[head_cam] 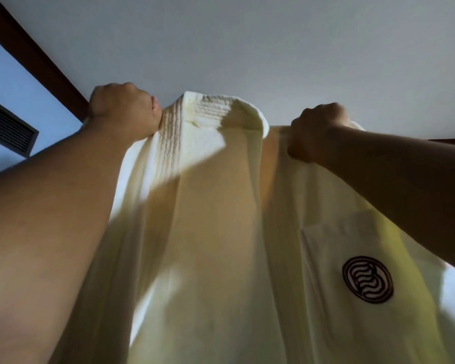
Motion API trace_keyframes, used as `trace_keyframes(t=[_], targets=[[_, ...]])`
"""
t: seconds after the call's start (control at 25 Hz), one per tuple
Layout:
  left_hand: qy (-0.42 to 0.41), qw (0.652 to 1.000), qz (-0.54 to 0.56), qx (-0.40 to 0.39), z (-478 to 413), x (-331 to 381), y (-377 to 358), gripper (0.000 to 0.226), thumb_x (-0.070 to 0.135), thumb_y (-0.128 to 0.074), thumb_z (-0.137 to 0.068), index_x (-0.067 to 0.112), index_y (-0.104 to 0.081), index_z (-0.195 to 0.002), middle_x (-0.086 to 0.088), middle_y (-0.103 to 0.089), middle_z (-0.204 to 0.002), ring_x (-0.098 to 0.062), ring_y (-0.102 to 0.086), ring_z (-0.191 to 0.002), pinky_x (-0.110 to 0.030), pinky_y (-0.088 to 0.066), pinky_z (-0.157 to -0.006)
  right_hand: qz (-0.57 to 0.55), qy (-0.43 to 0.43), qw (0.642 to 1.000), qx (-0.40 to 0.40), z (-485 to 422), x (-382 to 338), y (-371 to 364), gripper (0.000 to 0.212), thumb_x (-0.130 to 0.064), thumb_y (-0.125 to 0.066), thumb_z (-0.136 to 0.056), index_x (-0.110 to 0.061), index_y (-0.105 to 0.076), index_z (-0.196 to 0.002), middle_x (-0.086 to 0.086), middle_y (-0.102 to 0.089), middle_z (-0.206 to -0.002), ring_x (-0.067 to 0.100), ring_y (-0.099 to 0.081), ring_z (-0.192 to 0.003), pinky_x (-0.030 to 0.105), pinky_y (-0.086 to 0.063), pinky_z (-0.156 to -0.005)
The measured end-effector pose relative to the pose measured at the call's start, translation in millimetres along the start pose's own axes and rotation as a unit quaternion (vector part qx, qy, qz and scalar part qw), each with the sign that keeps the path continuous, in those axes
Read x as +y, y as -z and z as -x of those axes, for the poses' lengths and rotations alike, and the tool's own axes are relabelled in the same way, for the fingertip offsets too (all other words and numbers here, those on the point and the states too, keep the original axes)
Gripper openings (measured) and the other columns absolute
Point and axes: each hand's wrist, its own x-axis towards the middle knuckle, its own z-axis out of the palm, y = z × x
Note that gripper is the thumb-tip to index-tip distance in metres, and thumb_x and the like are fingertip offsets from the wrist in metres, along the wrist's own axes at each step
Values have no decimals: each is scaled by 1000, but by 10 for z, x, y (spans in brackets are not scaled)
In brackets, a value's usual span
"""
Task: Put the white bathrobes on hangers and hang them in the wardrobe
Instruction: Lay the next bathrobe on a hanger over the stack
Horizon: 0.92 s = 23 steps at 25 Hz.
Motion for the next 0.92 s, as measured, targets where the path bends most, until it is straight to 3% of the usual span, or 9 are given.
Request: trace_keyframes(t=[0.2, 0.28, 0.36, 0.4, 0.52, 0.6, 0.64, 0.8, 0.92], targets=[[66, 985, 113, -110, 513, 240, -322, 52, 41, -35, -103, 5, -72, -99, -25, -65, -99, -46, -63, -98, -41, -43, -78, -176, 1, 980, -93, 103, -174, -557, 19, -37, -51, -86, -20, -55, -93, 4, -54, -88, 29, -56, -81, 33, -45, -67], [65, 955, 224, -185, 1256, 251, -417, 59, 53, -40, -101, 9, -63, -69, -19, -57, -73, -41, -63, -85, -36, -43, -69, -280, 7, 949, -142, 657, -291, -1103, 21, -38, -45, -87, -19, -51, -84, 5, -52, -86, 32, -55, -81, 35, -46, -69], [32, 890, 358, -279, 2263, 186, -308, 72, 67, -45, -94, 6, -44, -56, -15, -38, -55, -25, -52, -57, -31, -38, -56, -375, 47, 906, -192, 1593, -402, -1696, 32, -43, -37, -90, -19, -52, -73, 1, -57, -77, 29, -56, -76, 36, -44, -69], [20, 838, 413, -357, 2846, 151, -181, 71, 73, -49, -88, 11, -34, -56, -5, -21, -63, -15, -39, -49, -30, -32, -52, -413, 83, 867, -266, 2148, -479, -1928, 35, -42, -40, -94, -22, -56, -70, -4, -60, -73, 24, -59, -75, 36, -44, -69], [24, 668, 446, -596, 4663, 91, 95, 66, 66, -75, -76, 14, -37, -60, 11, -31, -55, -2, -33, -51, -27, -24, -51, -451, 151, 694, -540, 3835, -736, -2370, 32, -36, -57, -102, -36, -68, -72, -19, -66, -70, -2, -57, -66, 19, -45, -64], [64, 619, 419, -661, 5810, 68, 236, 61, 53, -83, -75, 13, -39, -63, 11, -37, -56, 0, -37, -54, -26, -31, -54, -483, 150, 611, -608, 4801, -857, -2582, 27, -37, -61, -100, -37, -70, -75, -20, -67, -71, -4, -55, -63, 15, -41, -62], [88, 610, 406, -674, 6305, 53, 305, 57, 50, -83, -77, 14, -42, -62, 11, -41, -56, -1, -40, -53, -26, -35, -56, -496, 139, 599, -614, 5194, -896, -2673, 22, -36, -64, -99, -39, -71, -77, -14, -68, -73, -2, -55, -64, 18, -43, -63], [156, 577, 347, -723, 7699, -14, 759, 46, 62, -64, -78, 16, -68, -74, 5, -69, -68, -6, -62, -65, -38, -52, -68, -501, 73, 622, -598, 6246, -1025, -2885, 32, -8, -76, -86, -37, -68, -74, -12, -65, -68, 0, -54, -59, 25, -43, -60], [216, 576, 338, -712, 8137, 74, 1098, 19, 25, -69, -96, 30, -65, -78, 21, -67, -65, 7, -58, -64, -22, -50, -68, -470, -59, 707, -525, 6745, -1209, -2850, 31, -2, -77, -82, -30, -64, -78, -11, -68, -70, 8, -64, -69, 28, -45, -63]])
